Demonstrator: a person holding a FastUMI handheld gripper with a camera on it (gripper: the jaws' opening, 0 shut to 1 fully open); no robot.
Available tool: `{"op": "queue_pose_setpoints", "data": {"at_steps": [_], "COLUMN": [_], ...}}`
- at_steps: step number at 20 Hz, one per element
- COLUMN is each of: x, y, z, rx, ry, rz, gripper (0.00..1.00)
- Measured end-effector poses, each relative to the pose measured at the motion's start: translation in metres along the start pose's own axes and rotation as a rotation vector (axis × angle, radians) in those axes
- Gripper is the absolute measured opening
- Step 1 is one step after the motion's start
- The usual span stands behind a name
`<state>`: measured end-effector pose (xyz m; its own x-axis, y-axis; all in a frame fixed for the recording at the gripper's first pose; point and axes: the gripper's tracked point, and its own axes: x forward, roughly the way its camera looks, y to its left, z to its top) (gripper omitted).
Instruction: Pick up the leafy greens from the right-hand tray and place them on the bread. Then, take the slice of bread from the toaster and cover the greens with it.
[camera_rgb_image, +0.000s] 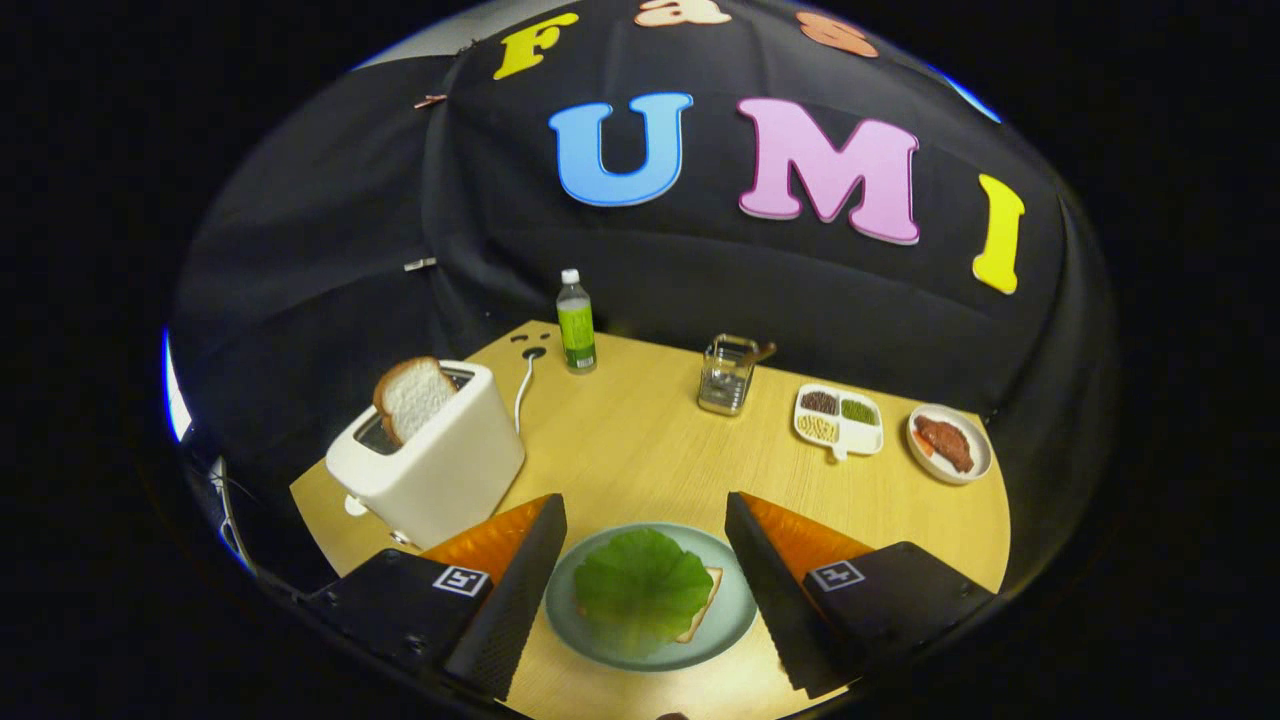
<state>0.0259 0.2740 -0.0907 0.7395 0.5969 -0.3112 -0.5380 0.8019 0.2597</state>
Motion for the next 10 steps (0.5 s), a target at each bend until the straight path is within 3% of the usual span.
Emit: {"op": "queue_pose_setpoints", "data": {"at_steps": [7,10], "x": [-0.019,-0.009], "y": [0.076,0.119], "z": [0.105,0.119], "rx": [0.026,0.058], "ry": [-0.175,-0.178], "rz": [0.072,0.126], "gripper": [0.99,0.99]}}
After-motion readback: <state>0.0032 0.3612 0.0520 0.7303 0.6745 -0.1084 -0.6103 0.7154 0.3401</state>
